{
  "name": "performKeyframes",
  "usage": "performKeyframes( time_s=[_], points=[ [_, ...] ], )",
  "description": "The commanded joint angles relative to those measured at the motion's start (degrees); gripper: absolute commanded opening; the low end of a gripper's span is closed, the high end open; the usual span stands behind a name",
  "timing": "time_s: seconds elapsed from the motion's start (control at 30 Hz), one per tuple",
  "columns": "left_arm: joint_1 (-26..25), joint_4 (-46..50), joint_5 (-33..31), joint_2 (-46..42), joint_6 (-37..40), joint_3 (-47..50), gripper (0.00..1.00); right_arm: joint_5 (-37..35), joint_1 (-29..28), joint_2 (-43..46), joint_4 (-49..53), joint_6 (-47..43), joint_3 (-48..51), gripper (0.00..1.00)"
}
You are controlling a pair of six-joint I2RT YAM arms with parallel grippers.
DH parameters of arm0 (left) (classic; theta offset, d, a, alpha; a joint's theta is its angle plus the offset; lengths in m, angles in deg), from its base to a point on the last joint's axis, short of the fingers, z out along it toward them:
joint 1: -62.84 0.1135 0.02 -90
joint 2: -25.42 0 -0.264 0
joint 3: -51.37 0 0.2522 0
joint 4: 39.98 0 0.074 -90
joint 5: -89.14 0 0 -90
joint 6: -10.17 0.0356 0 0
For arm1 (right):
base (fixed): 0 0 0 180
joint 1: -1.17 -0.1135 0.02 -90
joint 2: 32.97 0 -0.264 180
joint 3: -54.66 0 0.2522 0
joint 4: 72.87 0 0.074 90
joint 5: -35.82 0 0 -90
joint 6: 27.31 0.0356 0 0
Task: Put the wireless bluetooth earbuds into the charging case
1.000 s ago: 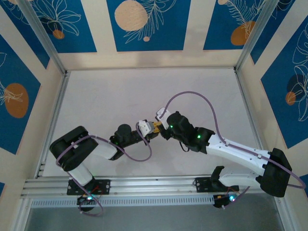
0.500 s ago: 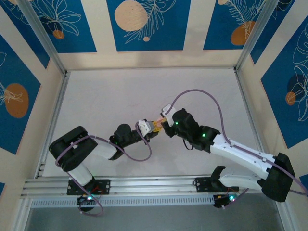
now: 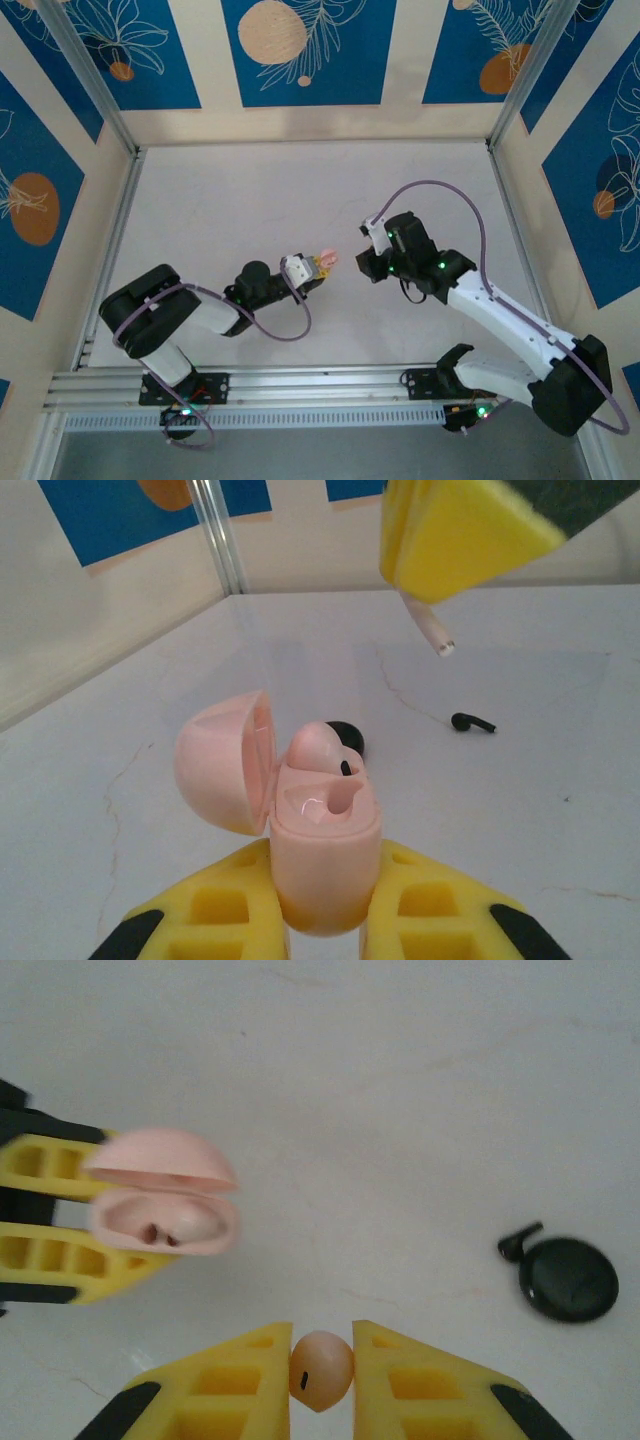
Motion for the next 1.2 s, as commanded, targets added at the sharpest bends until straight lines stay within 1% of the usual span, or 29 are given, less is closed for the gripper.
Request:
performKeyframes(
  time_s=[0.0, 0.13, 0.2, 0.27, 0.47, 0.63, 0.83, 1.0, 1.17],
  points=[
    [0.61, 1.8, -1.32, -3.0, 1.86, 0.95, 0.15, 7.65, 2.43, -4.22, 8.1, 5.15, -2.3, 0.18],
    [0.62, 5.46, -2.04, -6.07, 2.7, 1.73, 0.15, 9.07, 2.99, -9.92, 12.95, 8.17, -3.86, 0.18],
    [0.62, 6.89, -2.48, -7.63, 2.99, 2.2, 0.15, 11.44, 3.5, -13.15, 14.84, 9.28, -5.08, 0.18],
    [0.59, 8.28, -2.74, -9.03, 3.04, 2.57, 0.15, 12.19, 3.87, -16.31, 16.55, 10.88, -6.43, 0.19],
    [0.62, 10.9, -3.01, -11.55, 3.74, 2.89, 0.15, 14.77, 4.44, -25.24, 18.71, 11.28, -9.52, 0.2],
    [0.62, 12.06, -3.5, -13.03, 4.13, 3.19, 0.15, 15.83, 5.12, -31.92, 22.52, 7.85, -13.69, 0.2],
    [0.62, 14.05, -4.37, -15.15, 4.63, 3.71, 0.15, 16.29, 6.06, -39.91, 29.14, 0.31, -20.66, 0.21],
    [0.62, 16.34, -5.02, -16.95, 5.4, 3.72, 0.15, 13.62, 5.53, -45.97, 34.14, -4.44, -24.9, 0.21],
    [0.58, 17.23, -5.14, -17.4, 5.76, 3.54, 0.15, 10.77, 4.67, -49.2, 35.72, -6.37, -26.67, 0.23]
  ],
)
